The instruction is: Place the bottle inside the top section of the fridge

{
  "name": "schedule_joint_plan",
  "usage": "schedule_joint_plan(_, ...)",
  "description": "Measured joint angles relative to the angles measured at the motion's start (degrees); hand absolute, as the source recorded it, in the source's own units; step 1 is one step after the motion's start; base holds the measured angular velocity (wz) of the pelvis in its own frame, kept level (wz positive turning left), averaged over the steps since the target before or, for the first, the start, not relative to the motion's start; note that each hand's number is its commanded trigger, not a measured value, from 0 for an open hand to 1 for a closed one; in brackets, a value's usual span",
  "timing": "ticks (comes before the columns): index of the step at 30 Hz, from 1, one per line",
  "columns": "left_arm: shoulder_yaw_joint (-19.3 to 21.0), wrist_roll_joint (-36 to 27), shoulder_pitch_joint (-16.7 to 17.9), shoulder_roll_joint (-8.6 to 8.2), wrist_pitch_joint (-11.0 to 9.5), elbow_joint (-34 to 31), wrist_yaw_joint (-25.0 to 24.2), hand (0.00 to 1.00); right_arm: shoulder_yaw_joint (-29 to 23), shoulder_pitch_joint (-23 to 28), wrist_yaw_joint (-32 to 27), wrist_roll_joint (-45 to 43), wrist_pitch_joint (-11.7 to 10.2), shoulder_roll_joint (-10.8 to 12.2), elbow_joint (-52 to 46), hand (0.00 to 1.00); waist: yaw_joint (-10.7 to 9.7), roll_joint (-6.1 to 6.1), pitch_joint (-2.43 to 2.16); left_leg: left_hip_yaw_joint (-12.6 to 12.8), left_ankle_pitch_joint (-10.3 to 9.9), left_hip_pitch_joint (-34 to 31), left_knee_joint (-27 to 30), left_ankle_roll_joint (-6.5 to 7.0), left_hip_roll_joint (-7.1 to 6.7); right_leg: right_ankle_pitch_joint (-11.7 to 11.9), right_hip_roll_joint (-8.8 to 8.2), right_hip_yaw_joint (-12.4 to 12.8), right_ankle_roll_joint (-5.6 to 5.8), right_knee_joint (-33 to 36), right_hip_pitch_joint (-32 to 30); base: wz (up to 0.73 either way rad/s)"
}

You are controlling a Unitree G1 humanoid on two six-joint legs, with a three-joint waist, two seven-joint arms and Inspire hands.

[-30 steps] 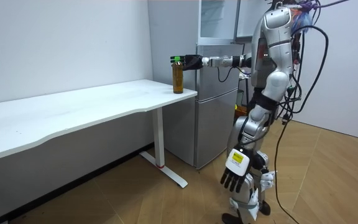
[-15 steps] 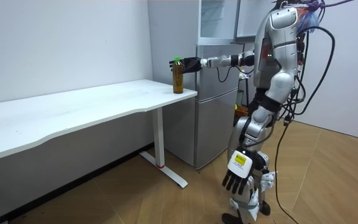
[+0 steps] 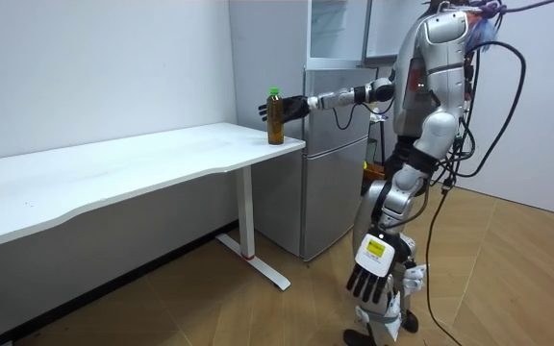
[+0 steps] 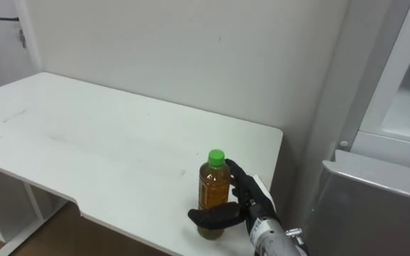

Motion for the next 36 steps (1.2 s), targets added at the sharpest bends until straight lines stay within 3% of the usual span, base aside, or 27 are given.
schedule_joint_plan(9,-0.5,0.0,0.7,-0.87,0.9,-0.2,0.0,0.00,-0.4,-0.9,-0.9,8.1,0.0,0.0,2.9,0.00,0.2,0.02,-0.02,-1.5,0.1,-0.1,0.1,0.13,-0.40,0.0,-0.25,-1.4,0.05,0.0,0.4,0.09)
schedule_joint_plan(12,-0.5,0.0,0.8,-0.96,1.0,-0.2,0.0,0.00,-0.5,-0.9,-1.6,9.6,0.0,0.0,2.9,0.00,0.2,0.05,-0.03,-1.6,0.2,-0.4,0.2,0.29,-0.75,-0.3,-0.65,-1.6,0.55,0.0,0.3,0.04)
schedule_joint_plan(20,-0.3,0.0,2.5,-0.86,0.9,-2.4,-0.2,0.00,-2.2,-0.9,-2.7,15.6,0.0,0.0,3.8,0.00,0.2,0.89,0.12,-1.7,0.4,-1.5,0.6,0.59,-1.02,-0.4,-1.02,-2.3,0.76,0.0,-0.1,0.03)
schedule_joint_plan(23,-0.2,0.0,3.1,-1.00,0.9,-2.5,-0.4,0.00,-2.4,-0.9,-3.0,16.1,0.0,0.0,4.3,0.00,0.1,1.35,-0.01,-1.7,0.4,-2.3,0.9,0.58,-1.08,-0.3,-0.91,-2.3,0.76,0.0,-0.7,0.00)
schedule_joint_plan(27,-0.2,0.0,4.0,-1.21,1.0,-3.5,-0.6,0.00,-2.4,-0.8,-4.1,16.2,0.0,0.0,5.4,0.00,0.1,2.63,-0.71,-1.7,0.5,-2.7,1.1,0.56,-1.10,-0.3,-0.90,-2.4,0.76,0.1,-1.0,0.00)
schedule_joint_plan(29,-0.1,0.0,4.1,-1.21,1.0,-3.8,-0.5,0.00,-2.4,-0.8,-4.5,16.2,0.0,0.0,6.1,0.00,0.1,2.83,-0.83,-1.7,0.6,-2.7,1.1,0.52,-1.11,-0.3,-0.92,-2.4,0.76,0.1,-1.0,0.00)
schedule_joint_plan(33,-0.1,0.0,4.2,-1.27,1.0,-3.8,-0.4,0.00,-2.4,-0.8,-4.8,16.3,0.0,0.0,6.3,0.00,0.1,2.79,-0.79,-1.7,0.7,-2.7,1.1,0.50,-1.10,-0.3,-0.92,-2.5,0.76,0.1,-1.0,0.00)
schedule_joint_plan(36,0.0,0.0,4.2,-1.26,0.9,-3.7,-0.2,0.00,-2.4,-0.8,-5.0,16.3,-0.2,0.0,6.4,0.00,0.2,2.44,-0.47,-1.7,0.7,-2.8,1.1,0.51,-1.09,-0.3,-0.94,-2.5,0.76,0.1,-1.0,0.00)
